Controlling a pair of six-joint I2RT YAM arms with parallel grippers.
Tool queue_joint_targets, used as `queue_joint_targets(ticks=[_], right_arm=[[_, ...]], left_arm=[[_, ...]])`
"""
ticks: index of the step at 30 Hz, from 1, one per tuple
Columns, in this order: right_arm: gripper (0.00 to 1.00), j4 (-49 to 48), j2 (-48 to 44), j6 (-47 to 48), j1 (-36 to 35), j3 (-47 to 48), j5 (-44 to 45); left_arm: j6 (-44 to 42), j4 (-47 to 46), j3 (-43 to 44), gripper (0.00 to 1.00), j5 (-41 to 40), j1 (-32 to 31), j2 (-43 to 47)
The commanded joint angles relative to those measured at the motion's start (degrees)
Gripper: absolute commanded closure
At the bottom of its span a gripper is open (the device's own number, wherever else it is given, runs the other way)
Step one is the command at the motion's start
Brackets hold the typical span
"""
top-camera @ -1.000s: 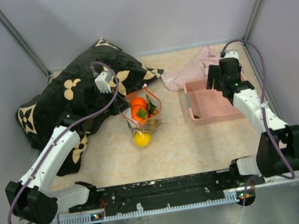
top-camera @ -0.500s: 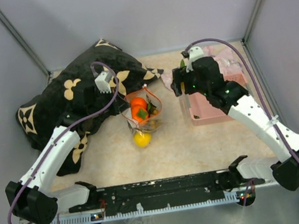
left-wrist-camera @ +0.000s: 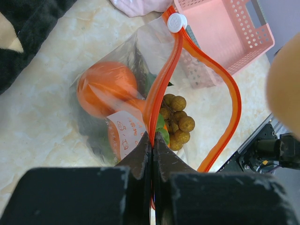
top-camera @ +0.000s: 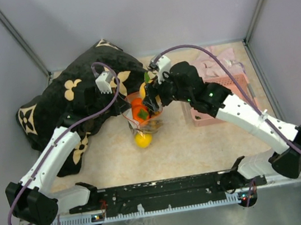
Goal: Place the food in the zip-top bag and seal the zipper
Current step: Place the fake fruit in the zipper food storage bag.
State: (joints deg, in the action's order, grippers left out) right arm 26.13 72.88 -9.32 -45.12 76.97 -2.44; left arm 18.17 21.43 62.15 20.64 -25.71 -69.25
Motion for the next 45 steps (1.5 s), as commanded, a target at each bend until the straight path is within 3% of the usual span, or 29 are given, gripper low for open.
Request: queue_joint_targets(ticks=[1,6,12,20,23,25,27,33,45], right_arm=[[0.43,-2.64,3.43,1.71,-1.44,3.44,-7.31],[0.4,0.2,8.61,2.84,-1.76,6.22,-8.33],[0.33,5.24,14.12,4.32,-1.72,9.71,-1.14],[0.29,8.86,16.15,5.11,-1.73,11.89,0.53],[0.3,9.94,16.19,4.35,-1.72,12.02,1.64],[0.41,10.71,16.4,4.09,-1.79,12.13,1.96],[0.41,11.45,16.65,4.17,-1.81,12.45,1.92],[0.2,12.89,16.94,5.29,-2.09,13.14,1.75],[0.09,19.41,19.86,6.76,-3.55,19.29,4.03]], left_arm=[[-0.07,-2.01,1.48,1.0,1.24,0.41,0.35],[-0.1,-2.01,1.44,1.0,1.25,0.4,0.44],[-0.07,-2.01,1.44,1.0,1.24,0.43,0.53],[-0.03,-2.01,1.48,1.0,1.21,0.43,0.48],[0.08,-2.01,1.41,1.0,1.34,0.42,0.35],[0.1,-1.98,1.48,1.0,1.33,0.41,0.3],[0.05,-2.01,1.48,1.0,1.37,0.41,0.26],[0.17,-2.01,1.48,1.0,1.41,0.4,0.26],[0.03,-1.98,1.46,1.0,1.24,0.4,0.52]])
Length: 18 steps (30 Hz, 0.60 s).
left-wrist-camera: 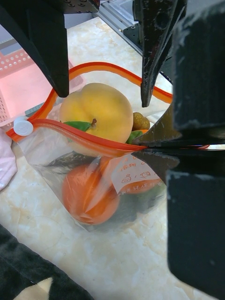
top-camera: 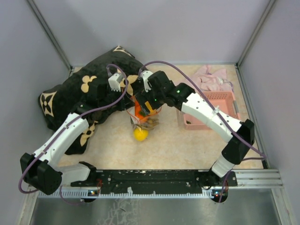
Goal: Place the food in the zip-top bag and seal the zipper
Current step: Place the fake fruit in the zipper food storage bag.
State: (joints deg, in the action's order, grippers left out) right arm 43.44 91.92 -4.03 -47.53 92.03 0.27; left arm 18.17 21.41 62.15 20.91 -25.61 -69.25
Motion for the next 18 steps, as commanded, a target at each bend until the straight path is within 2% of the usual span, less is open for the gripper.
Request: queue_joint_targets(ticks=[1,7,14,18], right_arm=[[0.09,2.51,1.07,1.48,-1.21,4.66,1.82],[0.1,2.11,-2.21,0.48,-1.32,5.93,4.55],[0.21,3.72,-3.84,1.75,-1.03,5.98,14.86],[0.28,2.79,-4.27,1.61,0.15,2.67,15.83]], left_arm=[[-0.02,-1.98,1.48,1.0,0.96,0.29,0.54],[-0.13,-1.9,1.43,1.0,0.75,0.33,0.68],[-0.1,-1.9,1.44,1.0,0.64,0.37,0.79],[-0.12,-1.9,1.48,1.0,0.9,0.31,0.8]])
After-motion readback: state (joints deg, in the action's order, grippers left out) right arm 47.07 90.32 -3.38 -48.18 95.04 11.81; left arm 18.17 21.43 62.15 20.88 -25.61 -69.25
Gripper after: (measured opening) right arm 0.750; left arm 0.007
